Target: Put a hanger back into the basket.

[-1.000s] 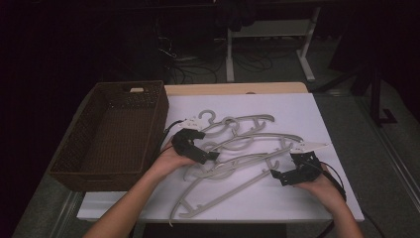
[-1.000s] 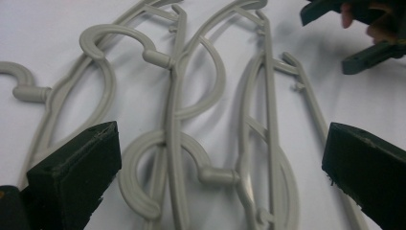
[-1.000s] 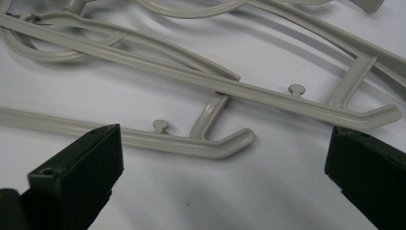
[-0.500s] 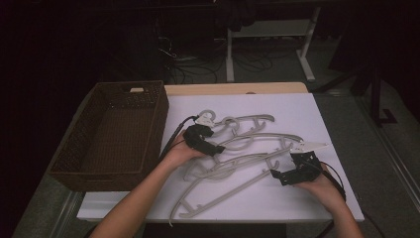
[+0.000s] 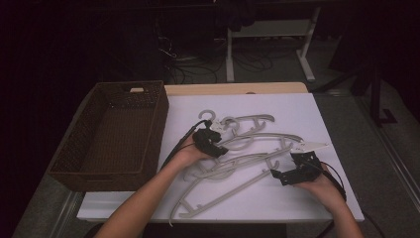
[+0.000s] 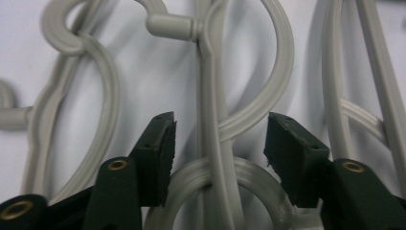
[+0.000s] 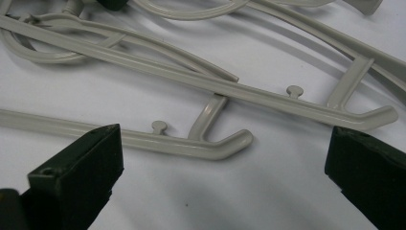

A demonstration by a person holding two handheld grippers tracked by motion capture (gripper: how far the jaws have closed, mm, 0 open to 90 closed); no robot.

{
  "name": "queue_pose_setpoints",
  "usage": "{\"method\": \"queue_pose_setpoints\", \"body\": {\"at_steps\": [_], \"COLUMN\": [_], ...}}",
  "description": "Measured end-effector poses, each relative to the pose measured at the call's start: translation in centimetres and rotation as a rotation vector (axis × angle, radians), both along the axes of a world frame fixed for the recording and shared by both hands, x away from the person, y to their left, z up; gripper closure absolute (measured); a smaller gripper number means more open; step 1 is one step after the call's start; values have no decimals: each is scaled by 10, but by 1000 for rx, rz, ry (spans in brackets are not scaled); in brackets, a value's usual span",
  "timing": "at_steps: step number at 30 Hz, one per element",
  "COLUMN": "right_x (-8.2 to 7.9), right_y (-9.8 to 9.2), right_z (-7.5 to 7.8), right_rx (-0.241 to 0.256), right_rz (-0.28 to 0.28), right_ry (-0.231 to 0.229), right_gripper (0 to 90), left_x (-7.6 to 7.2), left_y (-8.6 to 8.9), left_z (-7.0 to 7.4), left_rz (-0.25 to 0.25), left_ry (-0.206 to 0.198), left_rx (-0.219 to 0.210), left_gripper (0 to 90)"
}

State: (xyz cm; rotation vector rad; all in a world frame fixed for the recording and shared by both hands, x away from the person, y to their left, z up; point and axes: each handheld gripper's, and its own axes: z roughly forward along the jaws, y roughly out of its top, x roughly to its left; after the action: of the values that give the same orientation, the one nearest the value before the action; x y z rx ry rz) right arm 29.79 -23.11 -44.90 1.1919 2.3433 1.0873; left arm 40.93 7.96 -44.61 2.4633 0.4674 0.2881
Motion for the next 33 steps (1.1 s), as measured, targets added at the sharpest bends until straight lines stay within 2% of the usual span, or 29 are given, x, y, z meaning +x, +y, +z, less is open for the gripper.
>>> {"method": "queue_pose_setpoints", "body": {"at_steps": [3, 8, 14, 19, 24, 27, 33], "right_x": [0, -1, -1, -1, -1, -1, -1], "right_y": [0, -2, -1, 1, 0, 1, 1], "right_z": [0, 1, 1, 1, 0, 0, 0], "right_rx": [-1, 4, 6, 3, 2, 3, 5], "right_rz": [-2, -6, -5, -5, -6, -7, 1], "right_ry": [-1, -5, -6, -4, -3, 0, -3], "right_gripper": [0, 0, 0, 0, 0, 0, 0], "left_x": [-1, -3, -4, -2, -2, -2, -4], "left_y": [-1, -4, -4, -1, 0, 1, 4], "left_z": [1, 0, 2, 4, 7, 10, 17], "left_rz": [-5, -22, -12, 7, 14, 19, 34], "left_ry": [-12, -33, -59, -66, -70, -67, -90], "left_rx": [-5, 12, 24, 4, -8, -32, -55], "left_gripper": [520, 601, 673, 780, 793, 799, 814]}}
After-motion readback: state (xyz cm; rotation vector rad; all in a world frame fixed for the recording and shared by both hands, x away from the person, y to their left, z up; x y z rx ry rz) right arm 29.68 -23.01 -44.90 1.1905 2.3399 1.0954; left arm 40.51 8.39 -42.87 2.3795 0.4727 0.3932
